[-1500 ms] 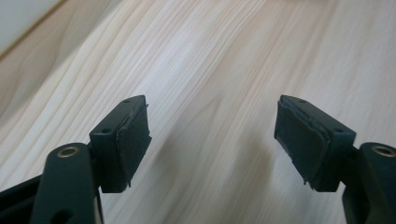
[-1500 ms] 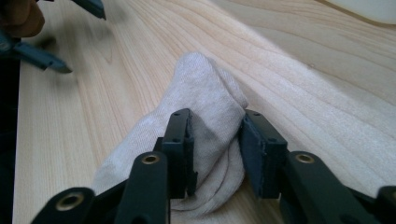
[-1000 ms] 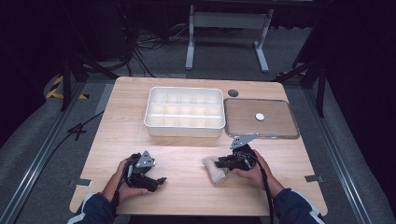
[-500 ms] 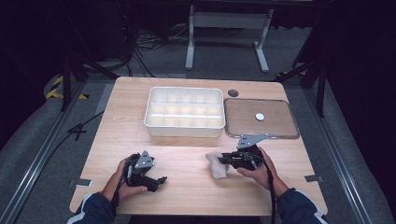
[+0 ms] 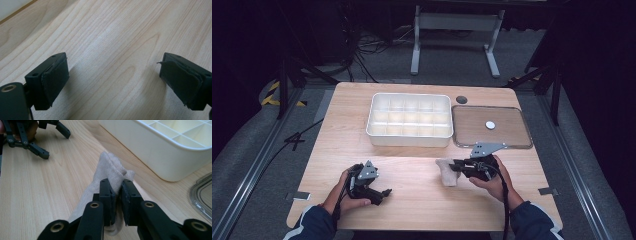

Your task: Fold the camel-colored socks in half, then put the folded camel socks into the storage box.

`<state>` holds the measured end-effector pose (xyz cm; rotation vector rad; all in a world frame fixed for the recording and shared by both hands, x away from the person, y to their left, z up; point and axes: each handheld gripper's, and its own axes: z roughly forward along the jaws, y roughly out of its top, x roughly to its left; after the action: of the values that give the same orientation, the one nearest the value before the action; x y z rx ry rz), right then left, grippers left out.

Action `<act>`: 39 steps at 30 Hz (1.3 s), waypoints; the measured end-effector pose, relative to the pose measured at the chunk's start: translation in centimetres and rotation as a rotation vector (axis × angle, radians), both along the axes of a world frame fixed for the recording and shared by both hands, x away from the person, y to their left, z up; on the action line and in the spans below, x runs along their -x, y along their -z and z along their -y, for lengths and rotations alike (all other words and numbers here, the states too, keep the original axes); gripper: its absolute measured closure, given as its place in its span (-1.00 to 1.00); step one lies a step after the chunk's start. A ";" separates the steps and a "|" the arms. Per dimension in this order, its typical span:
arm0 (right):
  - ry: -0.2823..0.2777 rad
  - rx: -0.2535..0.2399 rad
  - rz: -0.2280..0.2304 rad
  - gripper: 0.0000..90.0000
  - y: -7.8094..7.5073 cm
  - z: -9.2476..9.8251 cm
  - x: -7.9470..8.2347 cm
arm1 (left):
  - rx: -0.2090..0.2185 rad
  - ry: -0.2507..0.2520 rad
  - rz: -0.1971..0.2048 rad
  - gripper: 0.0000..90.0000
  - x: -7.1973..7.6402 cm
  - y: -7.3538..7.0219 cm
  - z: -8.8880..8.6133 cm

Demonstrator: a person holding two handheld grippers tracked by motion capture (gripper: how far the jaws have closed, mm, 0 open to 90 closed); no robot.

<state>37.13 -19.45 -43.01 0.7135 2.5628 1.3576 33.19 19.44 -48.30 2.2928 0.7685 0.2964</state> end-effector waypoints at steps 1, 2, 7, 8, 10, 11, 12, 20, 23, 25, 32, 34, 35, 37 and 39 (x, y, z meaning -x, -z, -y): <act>0.003 -0.002 0.005 0.78 0.0 0.1 0.0 | 0.004 -0.002 -0.004 -0.81 0.0 0.0 0.0; 0.006 -0.004 0.004 0.78 -0.1 0.2 0.0 | 0.000 0.000 -0.001 -0.81 0.0 0.0 0.0; 0.032 -0.021 0.030 0.78 -0.8 0.9 -0.1 | 0.002 0.000 -0.001 -0.81 0.0 0.0 0.0; 0.032 -0.021 0.030 0.78 -0.8 0.9 -0.1 | 0.006 -0.001 -0.004 -0.81 0.0 0.0 0.0; 0.041 -0.026 0.044 0.78 -1.2 1.1 -0.2 | 0.005 -0.005 -0.004 -0.81 0.1 0.0 0.0; 0.041 -0.026 0.044 0.78 -1.2 1.1 -0.2 | 0.006 -0.006 -0.004 -0.81 0.1 0.0 0.0; 0.042 -0.027 0.049 0.78 -1.3 1.2 -0.2 | 0.009 -0.014 -0.006 -0.81 0.1 0.1 0.1; 0.048 -0.037 0.071 0.78 -1.7 1.4 -0.6 | 0.004 -0.029 -0.002 -0.79 0.4 0.0 0.0; 0.054 -0.041 0.074 0.78 -1.7 1.5 -0.6 | 0.002 -0.022 -0.001 -0.79 0.3 0.0 0.0; 0.057 -0.043 0.079 0.78 -1.8 1.6 -0.6 | 0.002 -0.020 -0.001 -0.79 0.3 0.0 0.0; 0.061 -0.051 0.096 0.78 -2.3 1.5 -1.0 | 0.006 -0.015 -0.001 -0.79 0.2 0.0 0.0; 0.062 -0.051 0.102 0.78 -2.4 1.5 -1.2 | 0.006 -0.013 -0.001 -0.79 0.2 0.0 0.0; 0.061 -0.052 0.107 0.78 -2.5 1.5 -1.2 | 0.005 -0.012 -0.001 -0.79 0.2 0.0 0.0; 0.060 -0.052 0.118 0.78 -2.8 1.5 -1.4 | 0.006 -0.015 -0.001 -0.79 0.2 0.0 0.0; 0.063 -0.059 0.126 0.78 -3.1 1.5 -1.5 | 0.005 -0.016 -0.001 -0.79 0.2 0.0 0.1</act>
<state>38.63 -20.98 -39.95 0.6883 2.3924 1.4167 32.95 19.39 -48.31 2.2827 0.7874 0.3007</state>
